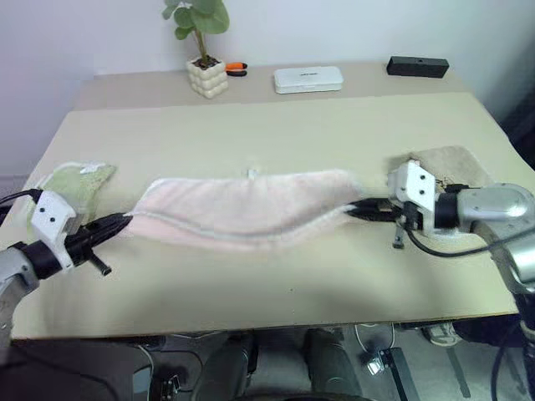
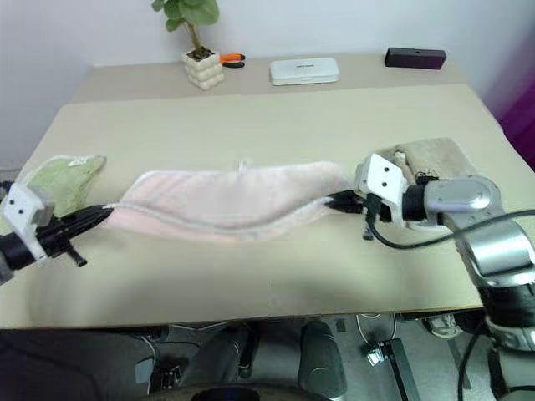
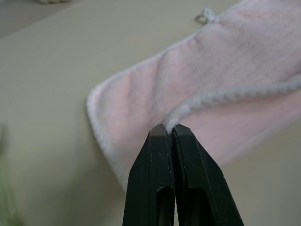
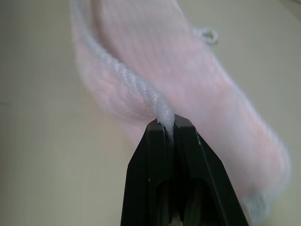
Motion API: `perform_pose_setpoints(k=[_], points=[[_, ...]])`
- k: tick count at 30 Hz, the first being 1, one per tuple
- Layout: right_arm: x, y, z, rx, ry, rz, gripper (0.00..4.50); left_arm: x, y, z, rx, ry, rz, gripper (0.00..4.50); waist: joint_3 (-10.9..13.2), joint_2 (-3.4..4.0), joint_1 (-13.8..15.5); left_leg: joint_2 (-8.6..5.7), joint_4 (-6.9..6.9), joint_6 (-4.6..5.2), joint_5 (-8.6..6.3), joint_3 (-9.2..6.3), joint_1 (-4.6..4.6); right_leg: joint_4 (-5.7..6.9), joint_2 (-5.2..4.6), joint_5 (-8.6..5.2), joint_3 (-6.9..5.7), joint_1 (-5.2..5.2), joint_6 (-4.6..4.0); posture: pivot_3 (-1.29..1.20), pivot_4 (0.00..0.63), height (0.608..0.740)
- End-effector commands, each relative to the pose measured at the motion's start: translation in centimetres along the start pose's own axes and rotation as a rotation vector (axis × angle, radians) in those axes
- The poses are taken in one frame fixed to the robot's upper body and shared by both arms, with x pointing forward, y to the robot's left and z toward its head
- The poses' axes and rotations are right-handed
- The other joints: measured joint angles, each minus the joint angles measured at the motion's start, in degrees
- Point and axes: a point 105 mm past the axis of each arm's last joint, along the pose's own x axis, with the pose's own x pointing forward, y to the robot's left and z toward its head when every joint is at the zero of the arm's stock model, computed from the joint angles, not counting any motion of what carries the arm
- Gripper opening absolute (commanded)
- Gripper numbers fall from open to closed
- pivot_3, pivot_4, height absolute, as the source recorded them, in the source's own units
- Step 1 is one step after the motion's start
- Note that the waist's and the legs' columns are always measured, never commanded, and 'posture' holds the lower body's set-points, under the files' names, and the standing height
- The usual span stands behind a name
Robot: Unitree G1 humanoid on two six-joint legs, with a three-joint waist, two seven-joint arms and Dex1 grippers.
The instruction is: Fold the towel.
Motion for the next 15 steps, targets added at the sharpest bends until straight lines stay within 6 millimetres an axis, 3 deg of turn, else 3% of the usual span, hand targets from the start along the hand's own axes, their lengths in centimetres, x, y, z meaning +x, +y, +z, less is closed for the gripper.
perform_pose_setpoints(k=[1,5,15], points=[[-1.2,2.4,0.4,0.031,0.004,0.104,0.08,-1.6,-0.8,-0.2,-0.016,0.073,-0.040,0.00,0.0,0.00,0.7,0.02,-0.03,0.05,-0.04,0.08,0.12,-0.07,0.00,-0.02,-0.01,0.11,-0.03,0.00,0.150,0.740],[-1.0,2.0,-0.2,0.023,0.024,0.070,0.08,-1.4,-1.3,-0.3,-0.021,0.094,-0.058,0.00,0.0,0.00,1.0,0.09,-0.04,0.11,-0.10,0.18,0.45,-0.21,-0.02,-0.12,-0.01,0.48,-0.18,0.00,0.150,0.740],[0.7,-5.8,-1.6,-0.077,0.050,-0.223,0.08,2.7,4.0,-0.1,0.067,0.017,0.130,0.00,0.0,-0.01,0.7,0.12,-0.37,0.10,-0.10,0.28,0.64,-0.38,0.00,0.02,0.00,0.48,0.00,0.00,0.150,0.740]])
